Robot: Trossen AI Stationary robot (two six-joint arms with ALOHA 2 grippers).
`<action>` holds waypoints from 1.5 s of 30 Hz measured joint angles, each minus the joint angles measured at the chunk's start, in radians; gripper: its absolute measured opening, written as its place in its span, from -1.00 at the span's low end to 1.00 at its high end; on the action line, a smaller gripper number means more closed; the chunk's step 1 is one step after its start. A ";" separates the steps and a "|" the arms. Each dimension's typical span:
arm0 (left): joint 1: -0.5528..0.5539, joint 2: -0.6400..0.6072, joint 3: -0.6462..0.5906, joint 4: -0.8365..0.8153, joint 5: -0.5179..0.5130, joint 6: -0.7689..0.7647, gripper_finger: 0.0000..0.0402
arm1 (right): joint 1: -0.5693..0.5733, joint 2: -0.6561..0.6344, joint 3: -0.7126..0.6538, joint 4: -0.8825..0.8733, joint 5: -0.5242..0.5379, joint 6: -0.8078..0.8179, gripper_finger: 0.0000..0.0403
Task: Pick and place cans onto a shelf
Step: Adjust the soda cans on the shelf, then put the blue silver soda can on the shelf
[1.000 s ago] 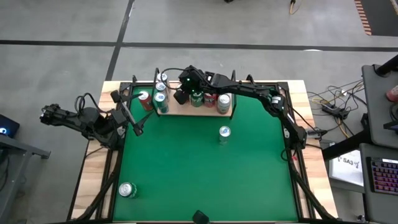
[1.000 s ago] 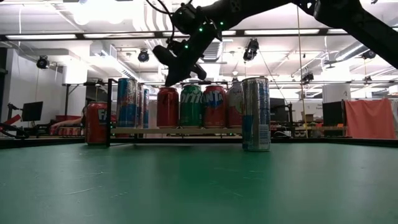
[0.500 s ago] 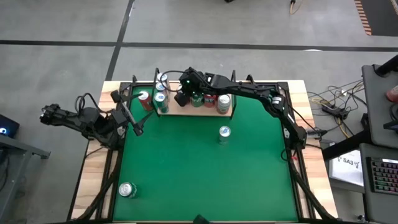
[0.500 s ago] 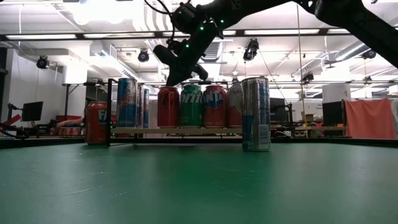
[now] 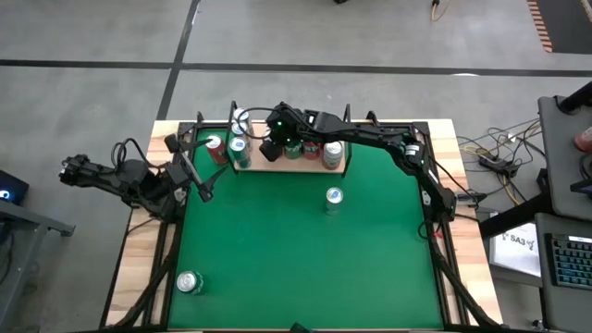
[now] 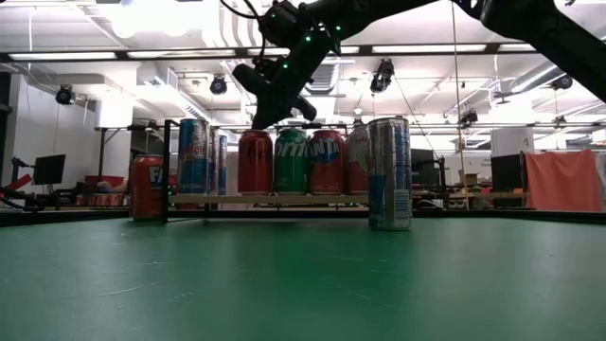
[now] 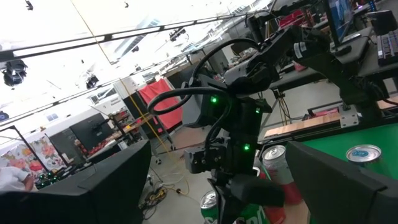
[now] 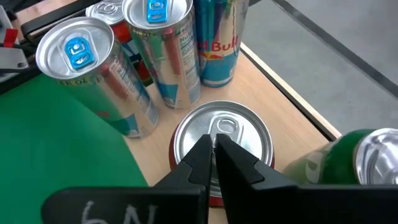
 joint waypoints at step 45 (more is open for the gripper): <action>0.000 0.011 0.000 -0.009 0.041 -0.064 0.77 | 0.064 -0.147 -0.003 -0.084 0.000 -0.093 -0.94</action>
